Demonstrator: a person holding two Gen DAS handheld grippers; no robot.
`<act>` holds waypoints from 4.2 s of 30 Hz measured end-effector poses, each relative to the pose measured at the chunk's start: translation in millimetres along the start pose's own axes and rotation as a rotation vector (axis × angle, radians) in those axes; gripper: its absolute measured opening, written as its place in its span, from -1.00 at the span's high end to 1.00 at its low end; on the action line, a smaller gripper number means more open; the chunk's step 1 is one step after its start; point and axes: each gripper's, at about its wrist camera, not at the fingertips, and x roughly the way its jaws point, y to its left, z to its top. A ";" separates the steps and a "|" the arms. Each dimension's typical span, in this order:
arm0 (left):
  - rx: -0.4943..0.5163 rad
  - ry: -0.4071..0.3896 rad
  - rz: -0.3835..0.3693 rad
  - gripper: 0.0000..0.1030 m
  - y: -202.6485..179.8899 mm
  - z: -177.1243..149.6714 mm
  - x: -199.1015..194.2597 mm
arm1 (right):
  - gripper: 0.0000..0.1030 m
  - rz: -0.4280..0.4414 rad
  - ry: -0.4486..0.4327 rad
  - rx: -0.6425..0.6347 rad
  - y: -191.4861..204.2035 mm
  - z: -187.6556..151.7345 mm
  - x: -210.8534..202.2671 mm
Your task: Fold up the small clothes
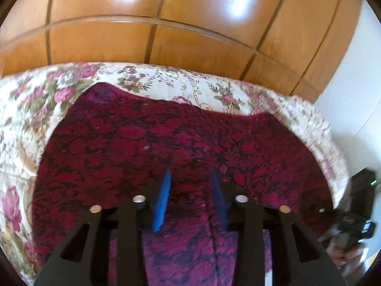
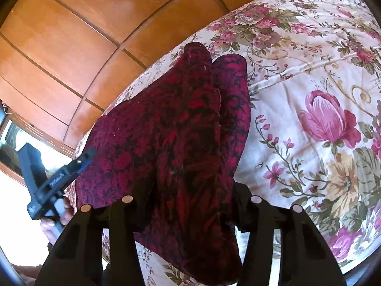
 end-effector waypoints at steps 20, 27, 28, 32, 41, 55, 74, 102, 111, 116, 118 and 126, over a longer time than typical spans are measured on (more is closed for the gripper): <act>-0.146 0.062 -0.187 0.43 56.2 3.7 -0.8 | 0.33 0.164 -0.110 -0.408 176.3 22.7 -18.5; -0.291 -0.046 -0.180 0.43 140.4 10.0 -71.8 | 0.34 0.155 -0.045 -0.629 249.2 -5.2 33.3; -0.302 -0.058 -0.173 0.43 152.0 8.9 -81.8 | 0.34 0.149 -0.035 -0.665 256.7 -13.4 40.4; -0.364 -0.077 -0.276 0.43 179.8 6.5 -108.8 | 0.34 0.074 0.006 -0.846 289.4 -52.2 84.0; -0.318 -0.066 -0.429 0.00 154.0 32.5 -106.7 | 0.33 -0.101 -0.057 -1.136 301.2 -120.1 122.1; -0.121 0.058 -0.269 0.67 96.4 73.2 -49.9 | -0.46 0.289 0.048 -0.860 263.9 -61.7 52.8; -0.111 0.008 0.072 0.57 144.8 15.7 -64.9 | -0.32 -0.042 -0.092 -0.981 257.4 -80.5 120.3; -0.018 -0.083 0.256 0.57 115.0 -1.9 -89.9 | -0.42 -0.178 0.097 -0.505 249.1 67.7 223.6; -0.015 -0.095 0.332 0.18 114.9 -7.2 -102.0 | -0.71 -0.117 0.003 -0.511 253.5 65.0 195.2; -0.007 -0.096 0.357 0.02 115.3 -8.1 -101.8 | -0.80 -0.093 -0.051 -0.539 255.5 61.0 175.1; -0.006 -0.091 0.362 0.02 116.2 -8.0 -100.7 | -0.82 -0.085 -0.072 -0.564 256.9 59.3 162.7; -0.029 -0.082 0.349 -0.12 122.1 -8.5 -99.3 | -0.95 0.051 0.024 -0.551 225.0 45.4 135.6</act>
